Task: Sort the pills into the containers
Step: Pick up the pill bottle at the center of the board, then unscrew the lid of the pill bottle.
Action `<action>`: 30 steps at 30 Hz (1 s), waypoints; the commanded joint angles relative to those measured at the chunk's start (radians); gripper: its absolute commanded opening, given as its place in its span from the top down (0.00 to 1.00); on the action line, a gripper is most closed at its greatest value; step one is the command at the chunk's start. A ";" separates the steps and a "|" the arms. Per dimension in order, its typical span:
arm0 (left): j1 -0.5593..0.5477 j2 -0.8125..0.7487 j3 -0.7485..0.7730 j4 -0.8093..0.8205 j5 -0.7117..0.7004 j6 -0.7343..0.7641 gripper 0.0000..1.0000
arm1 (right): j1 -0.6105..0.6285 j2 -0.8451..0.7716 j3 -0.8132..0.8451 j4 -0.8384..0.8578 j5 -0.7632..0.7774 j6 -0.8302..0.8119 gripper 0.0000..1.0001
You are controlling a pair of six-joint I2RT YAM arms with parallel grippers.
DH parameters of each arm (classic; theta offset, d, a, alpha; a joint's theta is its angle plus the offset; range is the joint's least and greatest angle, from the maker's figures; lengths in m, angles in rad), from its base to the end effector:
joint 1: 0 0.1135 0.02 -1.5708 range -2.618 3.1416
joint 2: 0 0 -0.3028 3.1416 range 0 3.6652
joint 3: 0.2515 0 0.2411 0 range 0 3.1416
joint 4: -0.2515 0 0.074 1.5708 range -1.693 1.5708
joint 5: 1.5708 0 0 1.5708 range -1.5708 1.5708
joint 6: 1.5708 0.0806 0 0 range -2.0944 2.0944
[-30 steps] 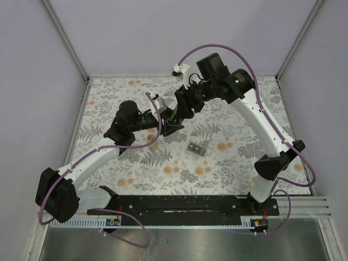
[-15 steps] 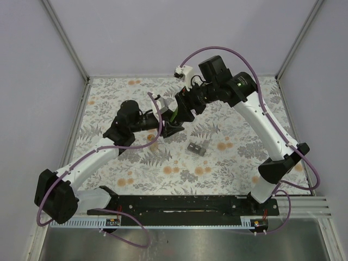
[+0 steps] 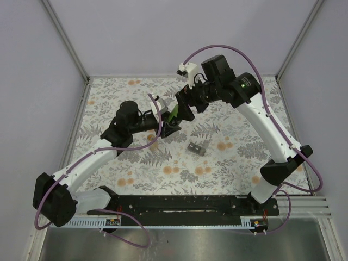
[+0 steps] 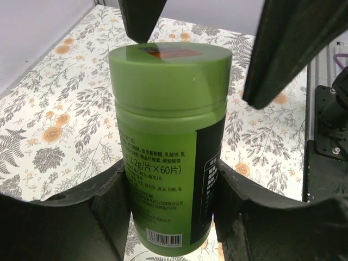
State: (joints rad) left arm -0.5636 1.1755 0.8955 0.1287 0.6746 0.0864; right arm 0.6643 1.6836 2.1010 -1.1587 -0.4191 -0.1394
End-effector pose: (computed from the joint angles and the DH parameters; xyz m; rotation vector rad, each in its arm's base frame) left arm 0.2096 -0.1920 0.3654 1.0299 1.4498 -0.9260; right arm 0.2570 0.2429 0.4642 -1.1168 2.0679 0.7479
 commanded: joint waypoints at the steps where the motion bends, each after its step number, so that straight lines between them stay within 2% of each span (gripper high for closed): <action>1: -0.007 -0.039 0.043 -0.012 -0.049 0.087 1.00 | 0.000 -0.045 -0.010 0.057 0.057 0.046 0.07; 10: -0.018 -0.050 0.036 -0.027 -0.127 0.154 1.00 | -0.017 -0.062 -0.107 0.151 -0.012 0.133 0.12; 17: -0.047 -0.043 0.042 -0.040 -0.178 0.187 1.00 | -0.046 -0.048 -0.107 0.188 -0.121 0.219 0.18; 25: -0.062 -0.033 0.051 -0.052 -0.198 0.194 1.00 | -0.049 -0.024 -0.137 0.198 -0.158 0.233 0.28; 30: -0.062 -0.037 0.051 -0.052 -0.196 0.191 1.00 | -0.051 -0.024 -0.168 0.206 -0.161 0.231 0.28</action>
State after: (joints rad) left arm -0.6209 1.1637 0.8959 0.0383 0.4931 0.2634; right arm 0.6159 1.6619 1.9461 -0.9871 -0.5411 0.0772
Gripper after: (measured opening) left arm 0.561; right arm 0.721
